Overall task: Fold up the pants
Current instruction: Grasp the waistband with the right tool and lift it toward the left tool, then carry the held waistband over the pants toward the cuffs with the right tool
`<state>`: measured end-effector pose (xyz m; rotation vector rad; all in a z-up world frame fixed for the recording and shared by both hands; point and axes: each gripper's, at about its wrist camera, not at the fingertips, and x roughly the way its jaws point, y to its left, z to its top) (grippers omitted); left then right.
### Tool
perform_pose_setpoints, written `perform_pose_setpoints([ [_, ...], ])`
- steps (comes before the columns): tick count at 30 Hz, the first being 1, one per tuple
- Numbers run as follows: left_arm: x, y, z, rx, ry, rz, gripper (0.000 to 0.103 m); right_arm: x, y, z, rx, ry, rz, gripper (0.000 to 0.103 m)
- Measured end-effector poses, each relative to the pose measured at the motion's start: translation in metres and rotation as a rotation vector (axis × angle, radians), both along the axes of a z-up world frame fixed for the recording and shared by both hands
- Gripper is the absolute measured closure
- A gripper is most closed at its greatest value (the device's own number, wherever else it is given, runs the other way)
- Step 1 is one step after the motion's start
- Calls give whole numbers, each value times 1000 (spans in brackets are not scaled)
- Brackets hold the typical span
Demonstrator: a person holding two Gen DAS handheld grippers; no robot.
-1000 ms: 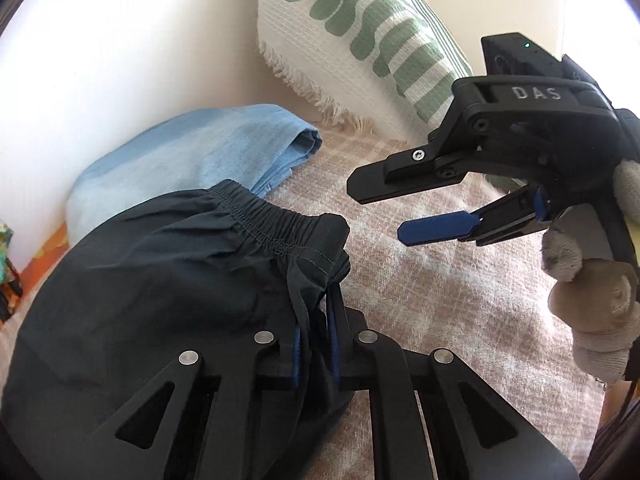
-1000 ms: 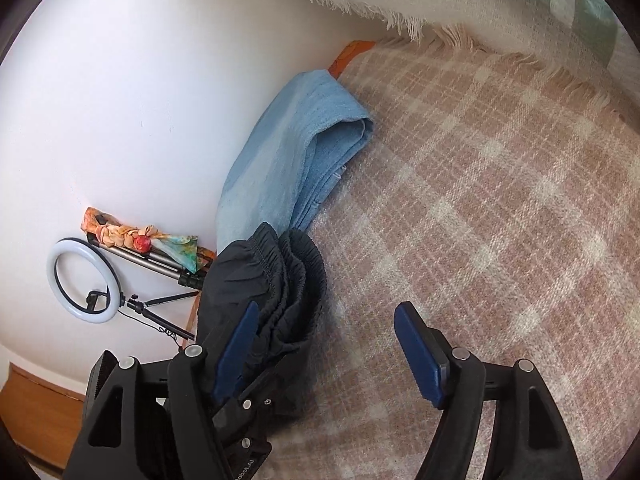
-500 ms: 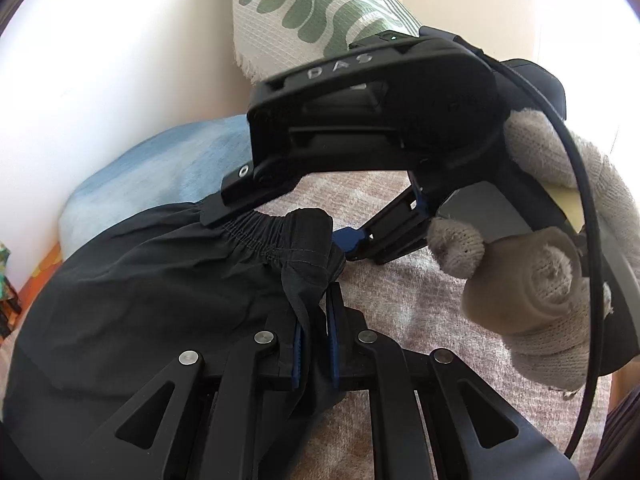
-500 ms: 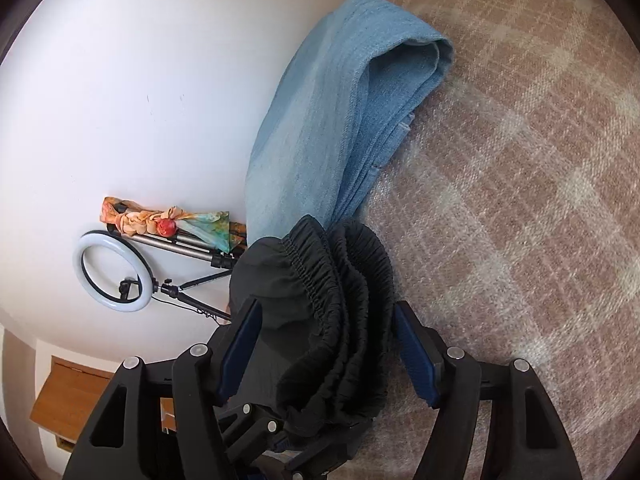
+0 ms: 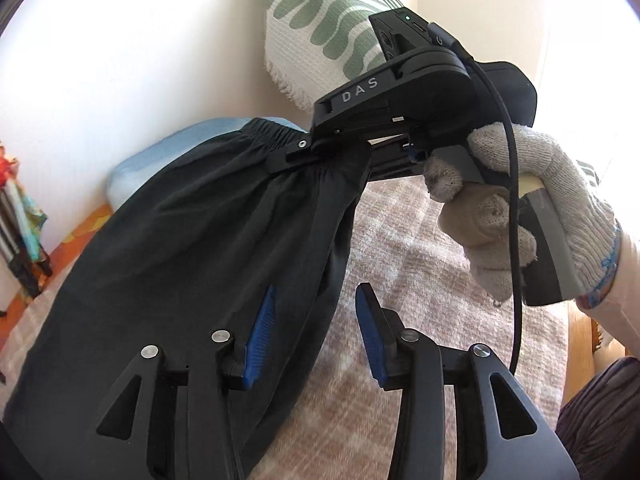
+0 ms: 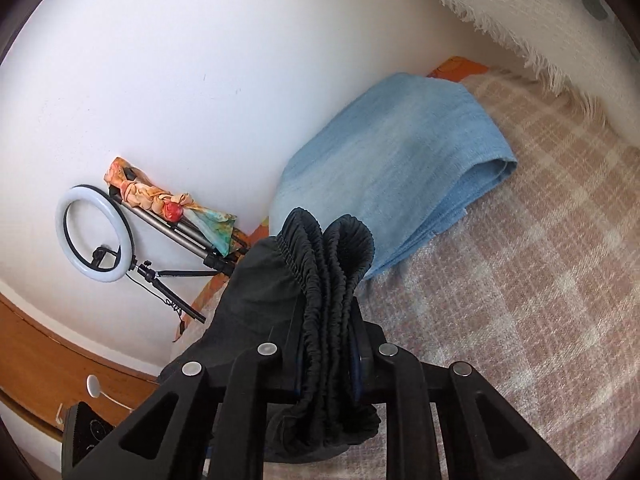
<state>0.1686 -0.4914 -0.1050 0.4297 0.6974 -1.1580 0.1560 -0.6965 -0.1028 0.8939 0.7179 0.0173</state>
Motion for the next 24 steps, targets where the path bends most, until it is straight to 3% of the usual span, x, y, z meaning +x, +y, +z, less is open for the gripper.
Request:
perform_pose_setpoints([
  [3, 11, 51, 21, -15, -24, 82, 61, 6, 9, 17, -73, 16, 15, 88],
  [5, 23, 83, 23, 24, -58, 158, 61, 12, 15, 22, -99, 53, 27, 88],
  [11, 64, 171, -17, 166, -22, 357, 61, 14, 36, 60, -137, 20, 47, 88],
  [16, 61, 198, -61, 253, 19, 363, 61, 19, 58, 93, -180, 3, 61, 88],
  [18, 57, 197, -70, 252, 11, 363, 60, 22, 67, 105, -186, -6, 66, 88],
  [24, 58, 209, -51, 191, 23, 353, 61, 36, 114, 143, -236, -33, 115, 88],
])
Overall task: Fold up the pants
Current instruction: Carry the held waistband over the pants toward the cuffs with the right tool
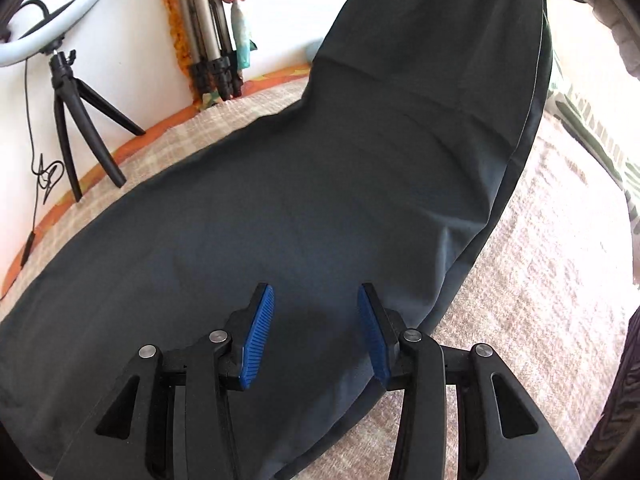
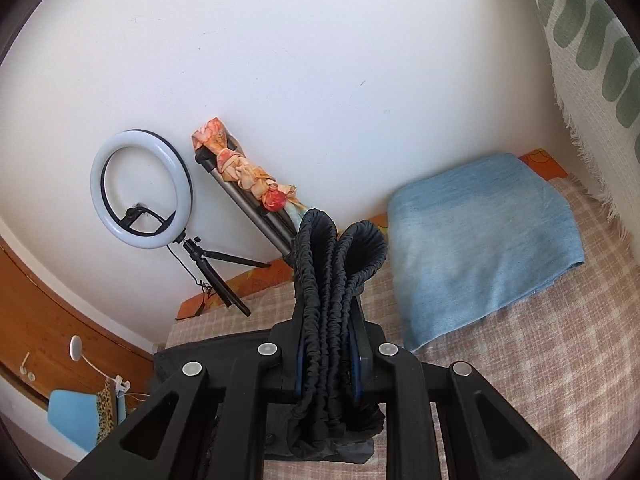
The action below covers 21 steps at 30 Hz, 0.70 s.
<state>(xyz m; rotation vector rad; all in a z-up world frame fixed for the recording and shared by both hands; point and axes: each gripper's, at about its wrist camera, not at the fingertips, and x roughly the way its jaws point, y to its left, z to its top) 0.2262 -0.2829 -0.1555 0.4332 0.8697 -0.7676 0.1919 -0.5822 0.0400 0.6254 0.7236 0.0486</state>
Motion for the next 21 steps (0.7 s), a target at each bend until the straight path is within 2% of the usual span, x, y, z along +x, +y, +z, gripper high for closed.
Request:
perform_pose_setpoints([
  [4, 9, 36, 21, -28, -15, 36, 61, 10, 38, 19, -41, -9, 49, 88],
  [7, 21, 69, 29, -18, -42, 99, 61, 19, 69, 29, -52, -13, 90, 88],
  [14, 45, 157, 51, -48, -43, 250, 61, 41, 159, 51, -98, -35, 199, 88],
  [21, 66, 242, 75, -26, -77, 351, 61, 75, 252, 41, -112, -14, 312, 88],
])
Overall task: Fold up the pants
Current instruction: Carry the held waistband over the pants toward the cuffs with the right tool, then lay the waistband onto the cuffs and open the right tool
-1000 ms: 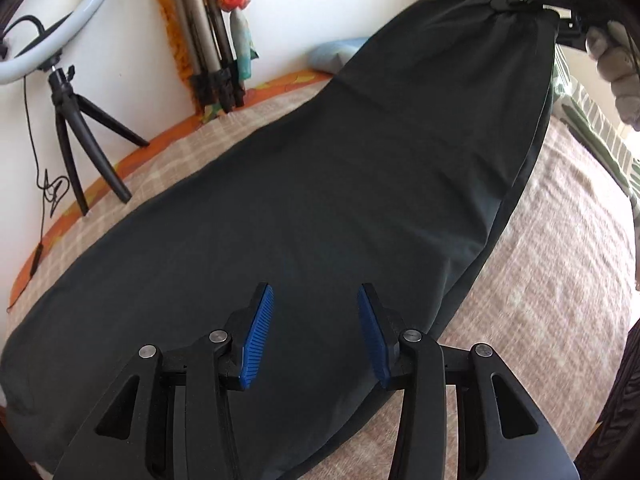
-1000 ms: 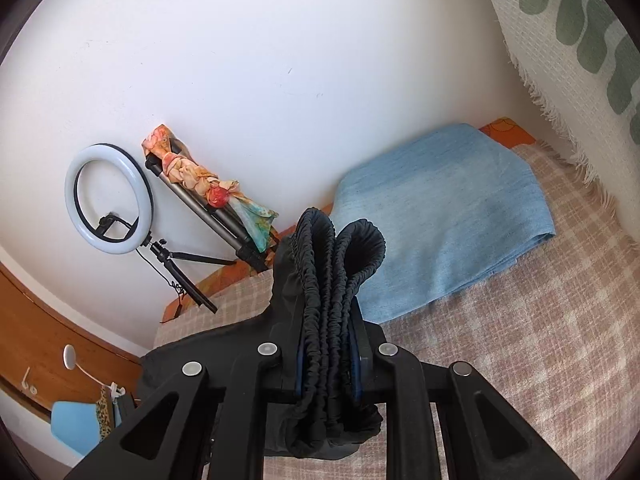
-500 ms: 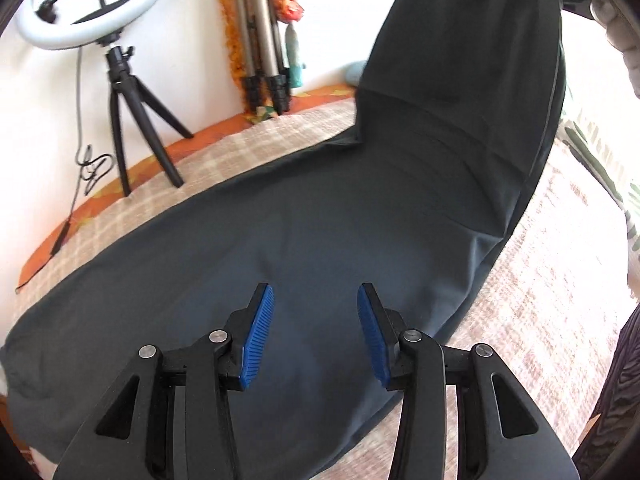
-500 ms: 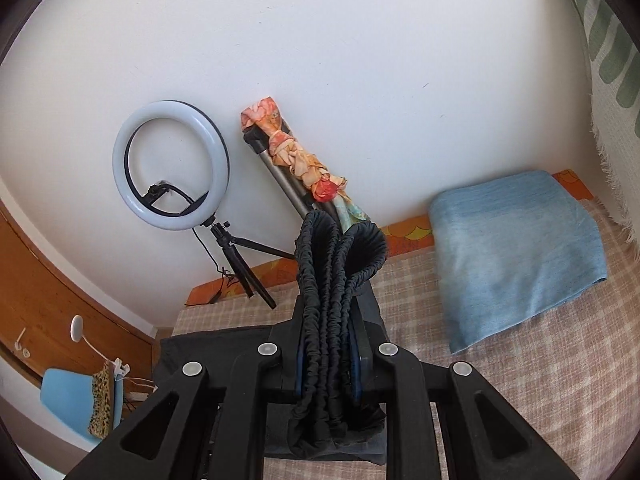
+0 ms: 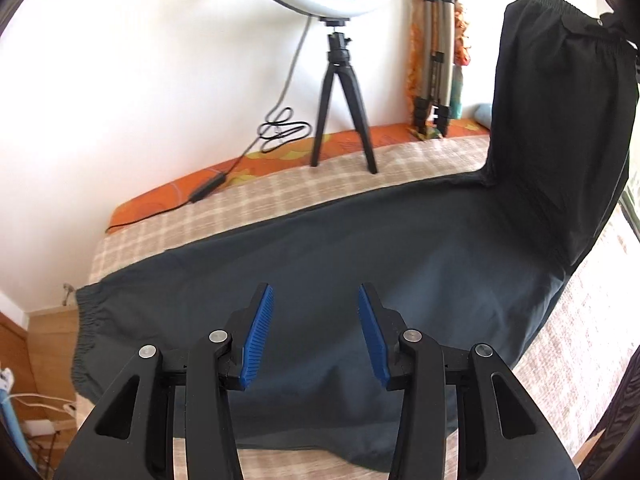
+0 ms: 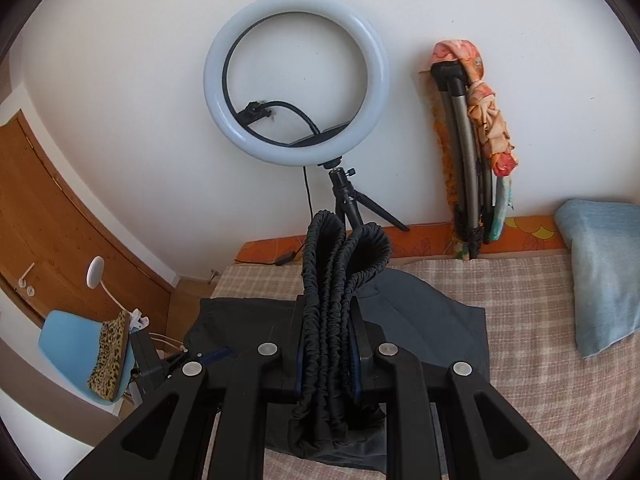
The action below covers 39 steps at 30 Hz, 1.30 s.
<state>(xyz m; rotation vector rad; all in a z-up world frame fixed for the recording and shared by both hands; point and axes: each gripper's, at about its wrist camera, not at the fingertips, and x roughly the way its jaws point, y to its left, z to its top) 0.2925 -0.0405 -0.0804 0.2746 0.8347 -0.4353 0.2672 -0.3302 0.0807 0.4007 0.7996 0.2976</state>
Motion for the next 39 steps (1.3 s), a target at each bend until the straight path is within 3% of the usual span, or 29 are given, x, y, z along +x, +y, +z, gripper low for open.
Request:
perform_pose_setpoints([
  [8, 12, 94, 8, 48, -22, 101, 61, 41, 107, -32, -27, 35, 102, 88],
  [15, 18, 164, -6, 31, -10, 181, 61, 78, 208, -78, -43, 95, 175, 88],
  [25, 30, 216, -46, -49, 2, 244, 61, 116, 349, -155, -120, 184, 262, 88],
  [34, 28, 246, -61, -104, 6, 288, 61, 146, 417, -191, -131, 213, 291, 88],
  [36, 26, 251, -63, -112, 5, 294, 61, 152, 426, -194, -118, 217, 326, 85],
  [37, 25, 252, -64, -118, 7, 297, 61, 154, 430, -195, -98, 230, 348, 78],
  [38, 25, 254, -65, -125, 8, 299, 61, 156, 431, -196, -71, 247, 370, 64],
  [39, 24, 255, -65, -132, 9, 301, 61, 157, 429, -196, -29, 260, 387, 58],
])
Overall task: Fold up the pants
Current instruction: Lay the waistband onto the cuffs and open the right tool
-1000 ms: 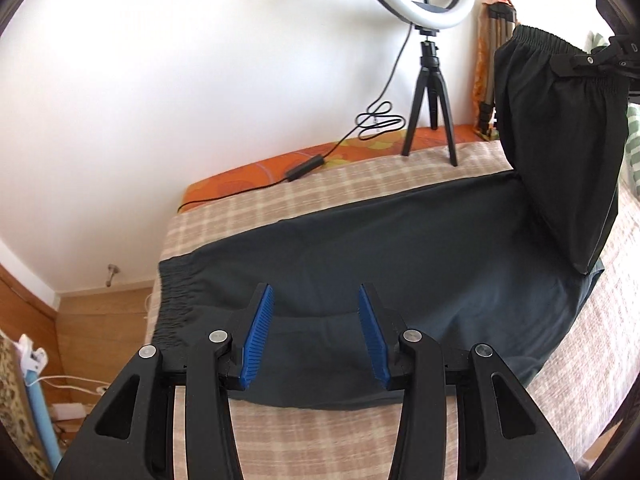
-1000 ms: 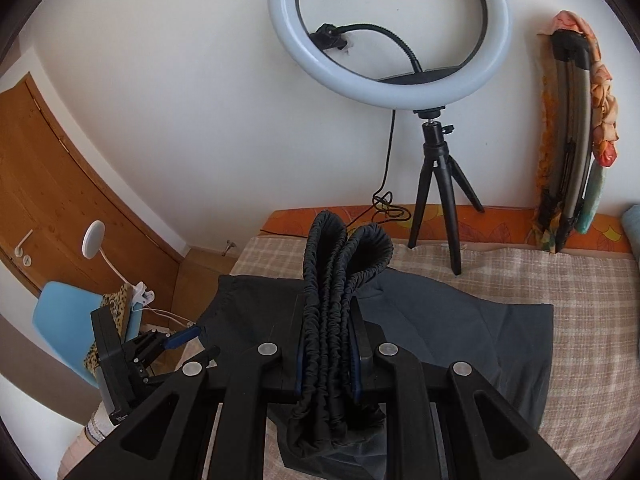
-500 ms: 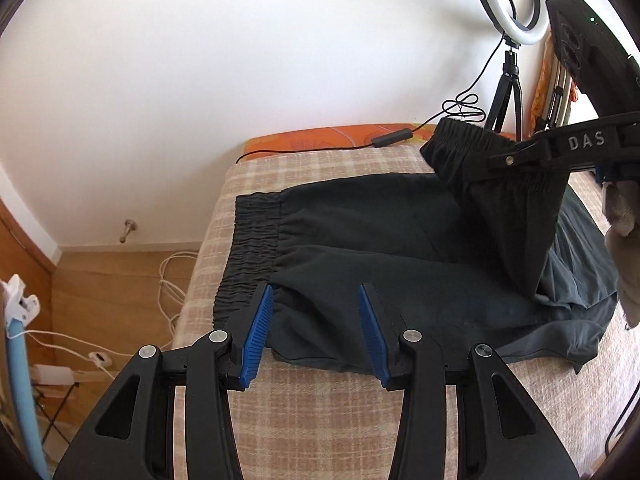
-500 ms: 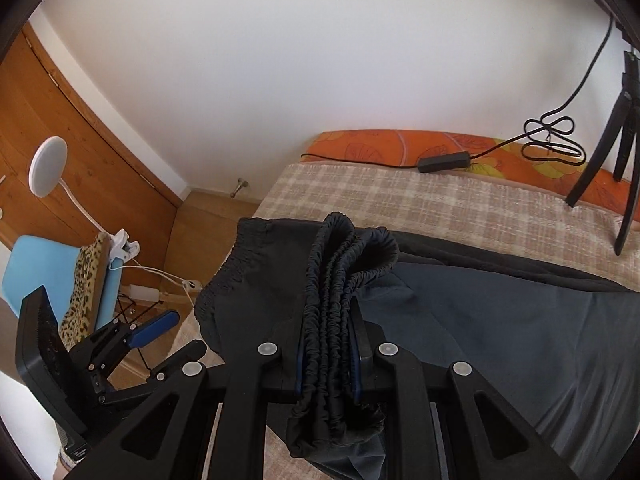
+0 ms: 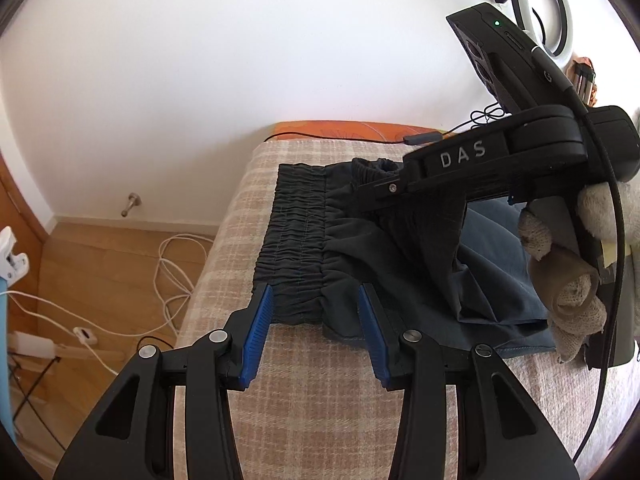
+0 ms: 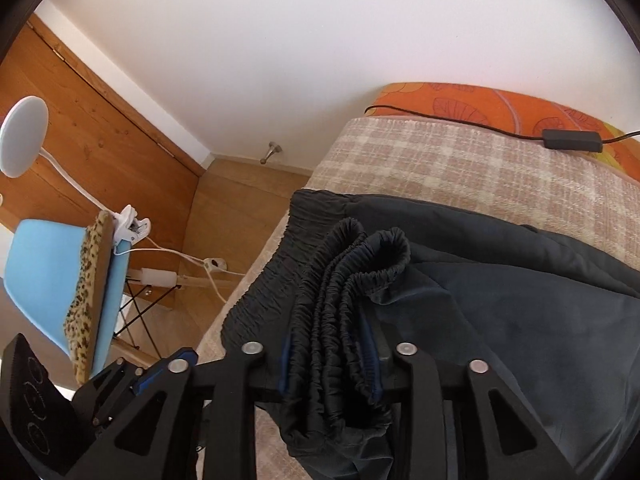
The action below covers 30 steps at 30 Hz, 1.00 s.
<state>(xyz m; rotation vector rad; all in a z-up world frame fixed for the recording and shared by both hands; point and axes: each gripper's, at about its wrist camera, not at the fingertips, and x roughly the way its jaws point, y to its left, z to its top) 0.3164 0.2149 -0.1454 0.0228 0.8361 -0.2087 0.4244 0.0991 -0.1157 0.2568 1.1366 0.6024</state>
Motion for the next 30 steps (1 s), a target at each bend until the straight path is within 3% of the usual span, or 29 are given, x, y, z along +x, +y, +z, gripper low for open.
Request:
perform_pose_setpoints([
  [3, -5, 4, 1, -19, -2, 8, 61, -3, -13, 14, 132, -2, 31, 50],
  [4, -7, 5, 2, -22, -6, 11, 61, -5, -17, 20, 160, -12, 43, 41],
  [6, -11, 7, 7, -25, -24, 22, 61, -9, -28, 35, 210, -48, 44, 40],
  [11, -20, 0, 27, -73, -82, 21, 61, -28, -89, 66, 187, -150, 6, 41],
  [15, -14, -29, 33, -44, -95, -45, 61, -50, -160, 69, 43, -230, -71, 41],
  [19, -4, -69, 34, 10, -107, -130, 61, -66, -233, 58, -228, -307, -192, 41],
  [23, 14, -101, 24, 69, -101, -182, 61, -60, -313, 27, -321, -225, -337, 40],
  [30, 29, -105, 5, 95, -67, -151, 61, -25, -391, -25, -135, -33, -461, 40],
])
